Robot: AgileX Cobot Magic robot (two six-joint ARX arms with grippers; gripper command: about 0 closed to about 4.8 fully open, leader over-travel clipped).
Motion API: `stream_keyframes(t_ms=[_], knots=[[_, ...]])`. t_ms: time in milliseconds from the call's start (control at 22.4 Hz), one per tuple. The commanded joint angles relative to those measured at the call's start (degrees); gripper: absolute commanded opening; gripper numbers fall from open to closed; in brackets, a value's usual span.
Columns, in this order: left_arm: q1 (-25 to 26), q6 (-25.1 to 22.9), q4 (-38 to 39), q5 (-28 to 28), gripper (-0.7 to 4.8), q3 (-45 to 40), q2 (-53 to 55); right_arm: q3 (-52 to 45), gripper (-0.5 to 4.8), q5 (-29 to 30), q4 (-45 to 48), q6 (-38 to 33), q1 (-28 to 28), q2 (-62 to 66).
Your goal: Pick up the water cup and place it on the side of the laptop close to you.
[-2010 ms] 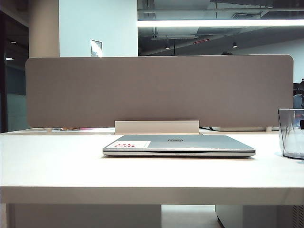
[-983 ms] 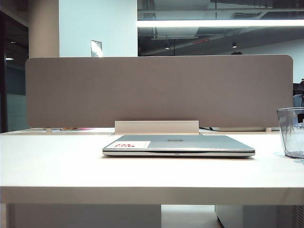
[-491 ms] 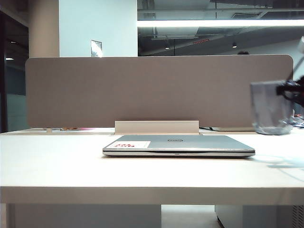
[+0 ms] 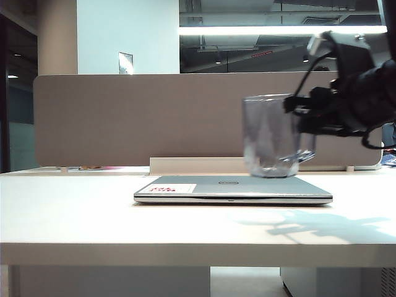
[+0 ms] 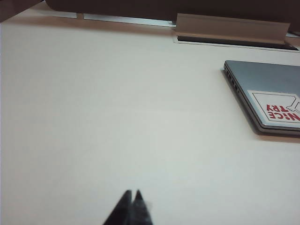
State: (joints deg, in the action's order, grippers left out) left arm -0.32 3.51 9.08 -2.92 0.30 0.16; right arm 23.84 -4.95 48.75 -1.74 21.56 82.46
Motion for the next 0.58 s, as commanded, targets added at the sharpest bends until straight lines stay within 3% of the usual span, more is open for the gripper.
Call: stream_keyframes(t_ms=[45,402,581], knots=[[0.00,0.15,0.15,-1.25,-0.03,0.15,0.07,0.33,-0.03,-4.11,-0.87,-1.07,3.32,-0.11],[0.00,0.17,0.26,-1.40,-0.03,0.15,0.07,0.39,-0.03,-7.28,-1.11,-7.54,4.17,3.32],[0.00,0.17,0.26,-1.40,-0.03,0.15,0.07,0.42,-0.03,-12.98,-0.94,-10.71,7.15,4.83]])
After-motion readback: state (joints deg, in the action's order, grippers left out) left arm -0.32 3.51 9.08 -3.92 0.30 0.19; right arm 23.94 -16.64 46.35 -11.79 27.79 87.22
